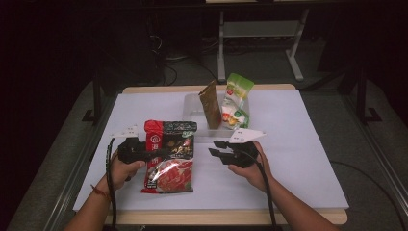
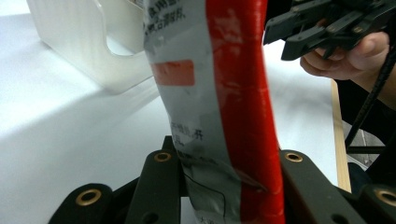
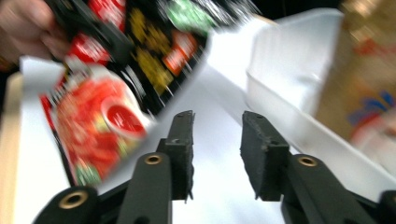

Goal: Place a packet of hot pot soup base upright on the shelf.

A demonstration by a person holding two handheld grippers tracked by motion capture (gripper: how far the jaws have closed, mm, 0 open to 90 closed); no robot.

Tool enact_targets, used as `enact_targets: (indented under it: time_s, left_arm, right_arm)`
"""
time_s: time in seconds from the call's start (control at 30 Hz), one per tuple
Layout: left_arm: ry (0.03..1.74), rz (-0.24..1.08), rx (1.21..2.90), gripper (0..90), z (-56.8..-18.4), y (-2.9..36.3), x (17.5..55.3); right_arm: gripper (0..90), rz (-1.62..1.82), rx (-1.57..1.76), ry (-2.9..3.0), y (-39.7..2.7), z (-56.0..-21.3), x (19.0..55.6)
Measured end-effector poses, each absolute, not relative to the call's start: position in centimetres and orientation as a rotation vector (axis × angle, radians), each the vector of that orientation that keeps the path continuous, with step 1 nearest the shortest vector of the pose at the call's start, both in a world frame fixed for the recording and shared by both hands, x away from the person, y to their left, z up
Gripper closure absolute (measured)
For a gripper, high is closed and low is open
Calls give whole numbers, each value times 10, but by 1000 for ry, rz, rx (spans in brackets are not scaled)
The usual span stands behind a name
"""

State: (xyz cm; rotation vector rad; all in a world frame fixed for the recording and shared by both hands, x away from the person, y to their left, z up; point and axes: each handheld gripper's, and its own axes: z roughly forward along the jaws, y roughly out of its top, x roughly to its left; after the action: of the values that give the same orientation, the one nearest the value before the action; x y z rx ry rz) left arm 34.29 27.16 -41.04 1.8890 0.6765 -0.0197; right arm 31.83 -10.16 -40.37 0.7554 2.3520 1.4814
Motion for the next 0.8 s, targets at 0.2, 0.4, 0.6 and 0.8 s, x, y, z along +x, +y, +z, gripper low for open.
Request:
enact_targets:
  time_s: [0.2, 0.4, 0.6, 0.8]
  left_arm:
    - [685, -17, 1879, 716, -411, 272, 341]
    - [691, -21, 1872, 734, -409, 271, 339]
    - [681, -21, 1843, 757, -405, 268, 335]
    - [670, 24, 1804, 785, -395, 267, 325]
  right_arm:
    - [519, 1344, 803, 2323, -151, -417, 309]
    - [426, 1191, 867, 2307, -198, -432, 296]
    - [385, 1140, 976, 2285, -227, -447, 290]
    - [356, 1143, 1002, 2245, -231, -445, 292]
